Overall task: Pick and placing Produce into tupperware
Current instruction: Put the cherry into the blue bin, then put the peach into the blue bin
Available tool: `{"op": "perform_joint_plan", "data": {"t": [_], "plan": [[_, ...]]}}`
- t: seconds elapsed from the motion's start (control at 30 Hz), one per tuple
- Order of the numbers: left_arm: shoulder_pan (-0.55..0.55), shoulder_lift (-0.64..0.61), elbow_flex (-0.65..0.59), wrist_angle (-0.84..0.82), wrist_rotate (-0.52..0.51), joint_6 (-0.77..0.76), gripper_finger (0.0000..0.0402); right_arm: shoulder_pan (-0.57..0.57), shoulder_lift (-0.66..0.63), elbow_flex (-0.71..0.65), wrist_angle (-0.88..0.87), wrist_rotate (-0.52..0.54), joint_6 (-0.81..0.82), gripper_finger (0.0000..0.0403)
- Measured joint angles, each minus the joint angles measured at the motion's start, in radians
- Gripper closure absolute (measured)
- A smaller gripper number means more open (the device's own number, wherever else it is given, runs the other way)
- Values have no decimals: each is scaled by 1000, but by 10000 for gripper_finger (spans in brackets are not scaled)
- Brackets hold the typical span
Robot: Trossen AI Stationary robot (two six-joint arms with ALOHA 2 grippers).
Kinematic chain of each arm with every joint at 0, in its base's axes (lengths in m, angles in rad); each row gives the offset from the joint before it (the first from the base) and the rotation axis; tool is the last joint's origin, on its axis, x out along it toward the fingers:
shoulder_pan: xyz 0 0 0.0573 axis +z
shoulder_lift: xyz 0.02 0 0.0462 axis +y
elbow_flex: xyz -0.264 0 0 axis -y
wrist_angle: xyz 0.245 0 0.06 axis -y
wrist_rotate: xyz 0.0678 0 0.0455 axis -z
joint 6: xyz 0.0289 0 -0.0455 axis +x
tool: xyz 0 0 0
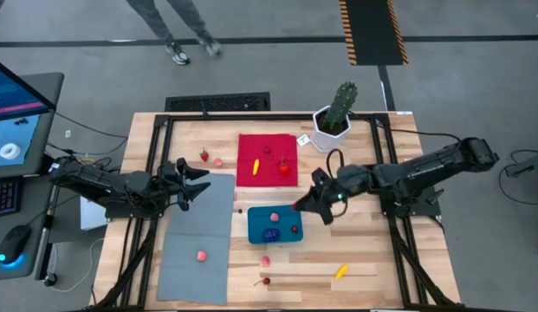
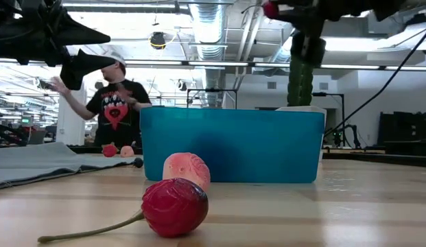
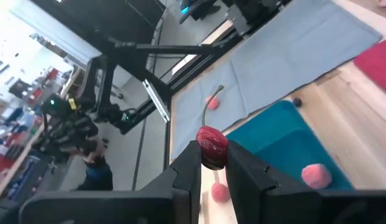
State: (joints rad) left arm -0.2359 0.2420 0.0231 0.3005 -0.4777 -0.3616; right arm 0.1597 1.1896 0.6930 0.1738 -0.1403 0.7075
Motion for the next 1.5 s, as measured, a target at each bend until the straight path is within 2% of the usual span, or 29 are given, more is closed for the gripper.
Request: {"op": "perform_joint_plan", "data": {"t": [0.2, 0.3, 0.37, 0.5, 0.67, 0.8, 1.1, 1.33, 1.5], "plan": [[0, 0, 0, -5, -1, -19, 159, -112, 0, 0, 5, -96, -16, 315], [0, 0, 0, -5, -1, -15, 159, -123, 0, 0, 6, -125, -105, 315], [0, 0, 0, -5, -2, -9, 159, -112, 0, 0, -2, -129, -222, 315], [0, 0, 0, -5, -21, 4, 159, -73, 21, 0, -19, -102, -471, 315], [0, 0, 0, -24, -59, 9, 159, -33, 98, 0, -18, -4, -604, 315], [0, 0, 0, -26, -72, 9, 159, -25, 180, -1, -11, 66, -617, 315], [0, 0, 0, -39, -73, 8, 159, -16, 347, 69, -51, 99, -593, 310], [0, 0, 0, -48, -70, 1, 159, -13, 431, 175, -177, 104, -556, 250], [0, 0, 0, -50, -69, 2, 159, 0, 452, 214, -185, 93, -556, 200]]}}
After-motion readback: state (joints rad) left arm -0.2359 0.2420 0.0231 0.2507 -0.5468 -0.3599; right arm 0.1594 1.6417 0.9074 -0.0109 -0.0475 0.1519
